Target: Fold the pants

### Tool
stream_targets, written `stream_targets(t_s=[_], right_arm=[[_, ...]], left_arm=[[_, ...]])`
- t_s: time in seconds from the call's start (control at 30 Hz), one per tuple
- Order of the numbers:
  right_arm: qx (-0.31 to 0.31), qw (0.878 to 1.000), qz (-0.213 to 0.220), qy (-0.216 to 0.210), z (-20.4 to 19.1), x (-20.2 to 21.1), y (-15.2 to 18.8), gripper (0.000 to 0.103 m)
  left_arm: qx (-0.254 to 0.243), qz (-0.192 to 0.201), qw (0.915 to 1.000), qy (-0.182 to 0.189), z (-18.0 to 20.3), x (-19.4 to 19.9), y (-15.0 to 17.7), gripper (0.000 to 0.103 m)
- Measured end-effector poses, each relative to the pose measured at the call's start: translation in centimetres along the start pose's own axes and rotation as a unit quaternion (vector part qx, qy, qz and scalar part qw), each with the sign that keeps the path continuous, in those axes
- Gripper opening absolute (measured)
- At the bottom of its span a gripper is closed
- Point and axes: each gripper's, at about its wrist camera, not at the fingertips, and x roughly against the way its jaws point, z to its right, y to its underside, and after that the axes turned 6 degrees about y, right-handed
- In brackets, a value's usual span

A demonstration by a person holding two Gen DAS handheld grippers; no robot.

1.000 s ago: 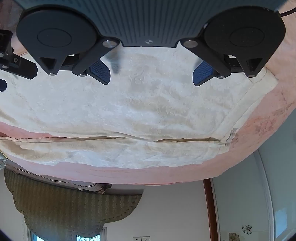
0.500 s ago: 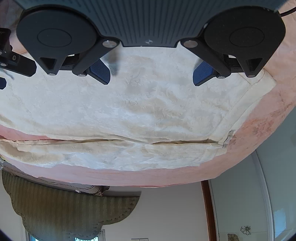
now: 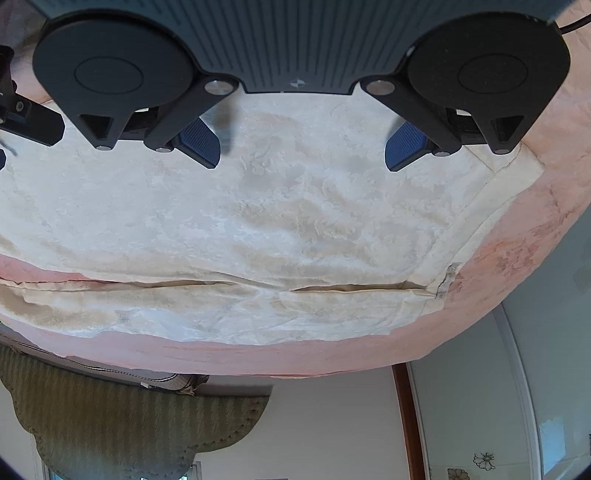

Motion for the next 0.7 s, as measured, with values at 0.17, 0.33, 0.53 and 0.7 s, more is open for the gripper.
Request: stream_targets(t_s=[0.17,0.33,0.53,0.7], right_arm=[[-0.001,1.000,-0.002,0.001,0.05,0.02,0.00,0.103],[0.000,1.000,-0.005,0.000,-0.03,0.06,0.09,0.103],[0.002,1.000,-0.004,0.000,-0.01,0.28,0.18,0.103],[0.003,1.000,-0.003,0.000,-0.01,0.50,0.29,0.103]], left_arm=[[0.000,-0.002,1.0000,-0.006,0.12,-0.02,-0.03,0.098],[0.000,-0.004,0.9999,-0.010,0.22,0.04,-0.05,0.098],[0.001,-0.005,0.9999,-0.014,0.28,0.31,-0.08,0.098],[0.002,-0.006,0.9998,-0.017,0.29,0.52,-0.07,0.098]])
